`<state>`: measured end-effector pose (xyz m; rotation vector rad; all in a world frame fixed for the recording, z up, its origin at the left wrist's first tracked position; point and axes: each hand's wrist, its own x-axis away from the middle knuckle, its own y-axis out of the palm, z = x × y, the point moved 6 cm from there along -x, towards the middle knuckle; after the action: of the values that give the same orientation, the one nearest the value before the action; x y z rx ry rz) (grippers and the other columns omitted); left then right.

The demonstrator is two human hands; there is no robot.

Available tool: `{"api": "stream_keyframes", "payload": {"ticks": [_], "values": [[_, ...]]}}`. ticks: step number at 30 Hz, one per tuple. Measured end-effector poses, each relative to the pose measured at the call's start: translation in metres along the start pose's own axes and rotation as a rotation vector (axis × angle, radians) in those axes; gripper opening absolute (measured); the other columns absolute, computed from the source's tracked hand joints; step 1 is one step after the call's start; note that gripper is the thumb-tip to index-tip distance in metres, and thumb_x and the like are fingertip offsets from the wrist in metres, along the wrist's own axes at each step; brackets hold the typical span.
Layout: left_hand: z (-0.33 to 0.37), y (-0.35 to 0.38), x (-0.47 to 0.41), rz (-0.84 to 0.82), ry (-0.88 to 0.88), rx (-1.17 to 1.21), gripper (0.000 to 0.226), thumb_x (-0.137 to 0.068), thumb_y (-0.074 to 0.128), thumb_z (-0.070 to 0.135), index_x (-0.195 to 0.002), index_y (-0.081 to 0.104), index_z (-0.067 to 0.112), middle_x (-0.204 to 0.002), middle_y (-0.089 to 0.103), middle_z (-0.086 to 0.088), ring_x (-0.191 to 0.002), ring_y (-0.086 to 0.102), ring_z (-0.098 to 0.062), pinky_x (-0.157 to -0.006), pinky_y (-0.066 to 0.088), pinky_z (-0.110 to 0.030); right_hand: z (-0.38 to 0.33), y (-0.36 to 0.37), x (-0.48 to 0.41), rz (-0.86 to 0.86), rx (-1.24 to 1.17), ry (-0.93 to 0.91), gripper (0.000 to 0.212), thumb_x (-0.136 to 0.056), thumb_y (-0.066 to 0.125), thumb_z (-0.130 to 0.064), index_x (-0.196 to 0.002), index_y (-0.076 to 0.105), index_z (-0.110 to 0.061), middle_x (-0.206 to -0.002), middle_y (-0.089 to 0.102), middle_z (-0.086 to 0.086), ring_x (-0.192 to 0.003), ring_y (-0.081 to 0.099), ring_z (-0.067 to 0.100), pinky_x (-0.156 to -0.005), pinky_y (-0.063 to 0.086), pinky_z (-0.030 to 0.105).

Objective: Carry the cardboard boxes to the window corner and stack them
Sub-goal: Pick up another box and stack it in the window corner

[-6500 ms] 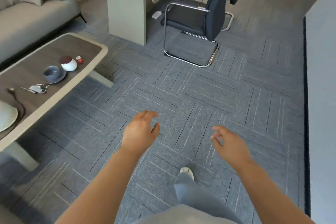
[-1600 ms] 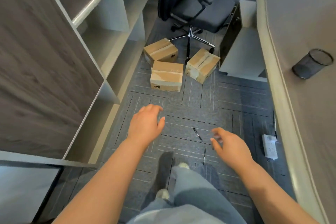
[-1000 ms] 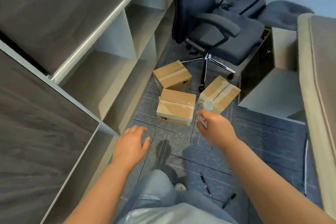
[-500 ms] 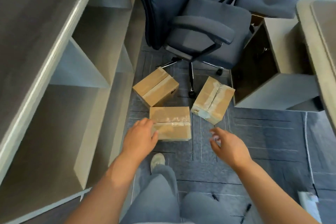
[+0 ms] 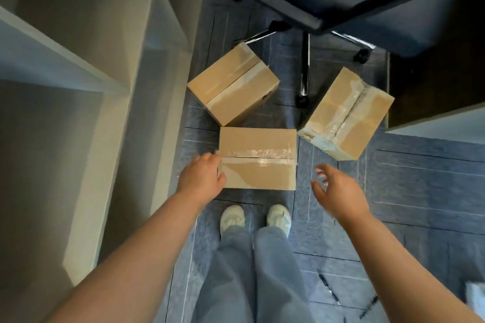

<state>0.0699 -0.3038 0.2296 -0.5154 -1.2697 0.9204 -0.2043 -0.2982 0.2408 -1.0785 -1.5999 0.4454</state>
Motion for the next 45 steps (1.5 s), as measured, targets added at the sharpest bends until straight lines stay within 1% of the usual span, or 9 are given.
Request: {"api": "stream_keyframes", "payload": {"ticks": [7,10,16,19,26,31,35,38,45], "values": [[-0.048,0.122,-0.11,-0.168,-0.157,0.023,0.057,-0.091,0.049,0.034,-0.141,0.031,0.014,-0.139,0.039,-0.012,-0.128,0.037,-0.03,-0.101,0.039,-0.043,0.048,0.106,-0.119,-0.083,0.076,0.03,0.053,-0.091,0.056,-0.027,-0.138,0.039,-0.011,-0.138,0.048,0.014,-0.122,0.048,0.033,-0.096,0.042,0.04],[-0.068,0.172,-0.15,-0.208,-0.233,0.047,0.066,-0.092,0.048,0.037,-0.146,0.018,0.012,-0.15,0.025,-0.013,-0.136,0.024,-0.032,-0.108,0.032,-0.045,0.07,0.151,-0.161,-0.114,0.09,0.082,0.063,-0.089,0.058,-0.03,-0.143,0.031,-0.011,-0.143,0.04,0.015,-0.128,0.04,0.035,-0.102,0.038,0.044],[-0.088,0.236,-0.2,-0.126,-0.339,0.149,0.075,-0.091,0.049,0.041,-0.147,0.009,0.01,-0.155,0.011,-0.009,-0.141,0.016,-0.029,-0.111,0.029,-0.047,0.103,0.212,-0.216,-0.085,-0.007,0.156,0.073,-0.084,0.063,-0.036,-0.141,0.029,-0.006,-0.138,0.043,0.019,-0.126,0.041,0.038,-0.104,0.038,0.047],[-0.1,0.251,-0.212,-0.027,-0.43,0.303,0.075,-0.089,0.053,0.041,-0.145,0.013,0.011,-0.151,0.019,-0.008,-0.136,0.028,-0.03,-0.107,0.035,-0.046,0.118,0.228,-0.229,-0.075,-0.086,0.254,0.092,-0.083,0.065,-0.042,-0.147,0.012,-0.005,-0.15,0.027,0.017,-0.137,0.027,0.035,-0.112,0.026,0.044],[-0.116,0.271,-0.227,0.027,-0.493,0.638,0.06,-0.088,0.053,0.043,-0.134,0.024,0.017,-0.134,0.048,-0.007,-0.113,0.054,-0.032,-0.094,0.046,-0.047,0.137,0.255,-0.249,-0.084,-0.311,0.386,0.103,-0.08,0.066,-0.049,-0.149,0.001,-0.01,-0.155,0.02,0.013,-0.14,0.027,0.033,-0.113,0.024,0.042],[-0.115,0.279,-0.232,0.084,-0.575,0.728,0.065,-0.09,0.052,0.043,-0.14,0.021,0.015,-0.134,0.05,-0.008,-0.115,0.054,-0.032,-0.098,0.045,-0.043,0.141,0.273,-0.258,-0.127,-0.389,0.437,0.082,-0.081,0.065,-0.048,-0.139,0.025,-0.005,-0.139,0.045,0.019,-0.126,0.045,0.039,-0.104,0.038,0.045],[-0.108,0.274,-0.224,0.095,-0.586,0.688,0.069,-0.09,0.056,0.038,-0.142,0.019,0.011,-0.142,0.043,-0.007,-0.121,0.049,-0.029,-0.095,0.04,-0.033,0.139,0.263,-0.252,-0.1,-0.371,0.444,0.073,-0.082,0.065,-0.044,-0.133,0.033,-0.002,-0.135,0.049,0.019,-0.122,0.048,0.037,-0.098,0.039,0.039],[-0.101,0.257,-0.208,0.109,-0.584,0.694,0.072,-0.087,0.059,0.04,-0.143,0.021,0.013,-0.144,0.04,-0.005,-0.123,0.049,-0.029,-0.094,0.041,-0.034,0.133,0.244,-0.237,-0.098,-0.348,0.434,0.071,-0.082,0.065,-0.045,-0.13,0.036,-0.002,-0.131,0.052,0.019,-0.119,0.05,0.037,-0.094,0.041,0.038],[-0.064,0.168,-0.154,0.191,-0.572,0.706,0.07,-0.083,0.064,0.039,-0.138,0.028,0.014,-0.141,0.045,-0.004,-0.118,0.052,-0.026,-0.081,0.036,-0.023,0.11,0.155,-0.18,-0.04,-0.416,0.436,0.073,-0.079,0.068,-0.048,-0.126,0.038,-0.002,-0.125,0.055,0.017,-0.114,0.053,0.036,-0.083,0.042,0.035]]}}
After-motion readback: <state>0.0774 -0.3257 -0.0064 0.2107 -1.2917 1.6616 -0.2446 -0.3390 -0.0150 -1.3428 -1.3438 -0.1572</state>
